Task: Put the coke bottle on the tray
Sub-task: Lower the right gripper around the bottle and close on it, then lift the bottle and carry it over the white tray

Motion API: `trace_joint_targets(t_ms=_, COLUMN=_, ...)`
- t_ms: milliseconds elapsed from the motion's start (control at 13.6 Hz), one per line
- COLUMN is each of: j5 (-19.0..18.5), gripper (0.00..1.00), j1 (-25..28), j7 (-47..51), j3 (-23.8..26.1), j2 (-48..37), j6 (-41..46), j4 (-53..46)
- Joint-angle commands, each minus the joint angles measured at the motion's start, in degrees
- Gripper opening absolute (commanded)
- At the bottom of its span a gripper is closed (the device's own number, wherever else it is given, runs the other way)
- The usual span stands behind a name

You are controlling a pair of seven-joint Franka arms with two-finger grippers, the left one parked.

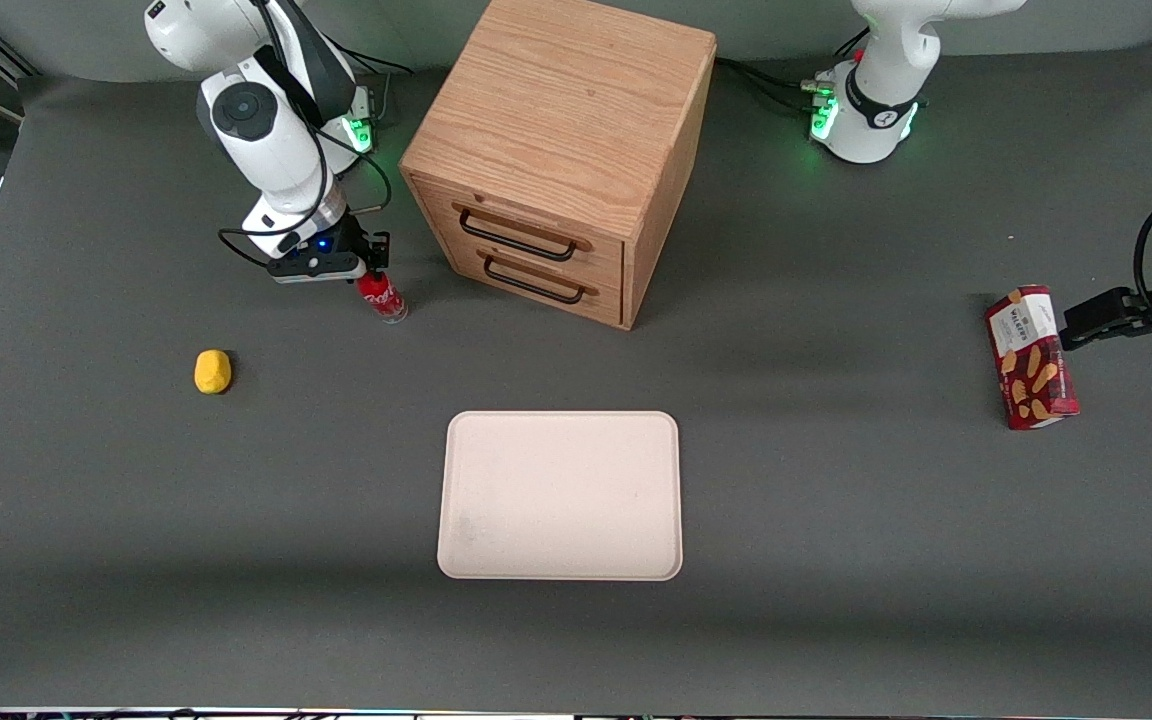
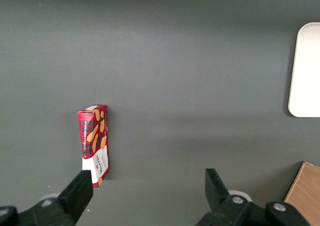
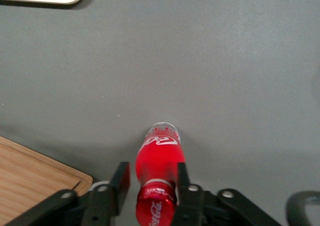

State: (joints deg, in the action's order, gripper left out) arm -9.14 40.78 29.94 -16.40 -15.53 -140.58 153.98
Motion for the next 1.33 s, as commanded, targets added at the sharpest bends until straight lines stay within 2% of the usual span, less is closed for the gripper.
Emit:
trace_joint_targets(t_ms=0, j5=-1.67, gripper=0.0, j1=-0.18, j7=1.79, j3=-0.3, j2=-1.17, j6=0.75, j4=0.44)
trace_joint_targets(t_ms=295, j5=-1.67, gripper=0.0, j1=-0.18, j7=1.78, j3=-0.3, j2=-1.43, j6=2.24, j4=-0.25)
trace_joint_targets(t_ms=516, j5=-1.67, gripper=0.0, j1=-0.26, j7=1.7, j3=-0.39, j2=-2.57, j6=7.05, j4=-3.32)
trace_joint_targets(t_ms=1106, j5=-0.88, gripper=0.0, j1=-0.18, j7=0.73, j3=-0.65, j2=-2.93, j6=31.64, j4=-24.83)
trace_joint_targets(t_ms=1253, j5=1.83, gripper=0.0, j1=-0.18, j7=-1.02, j3=-0.57, j2=-2.4, j6=39.73, j4=-32.48)
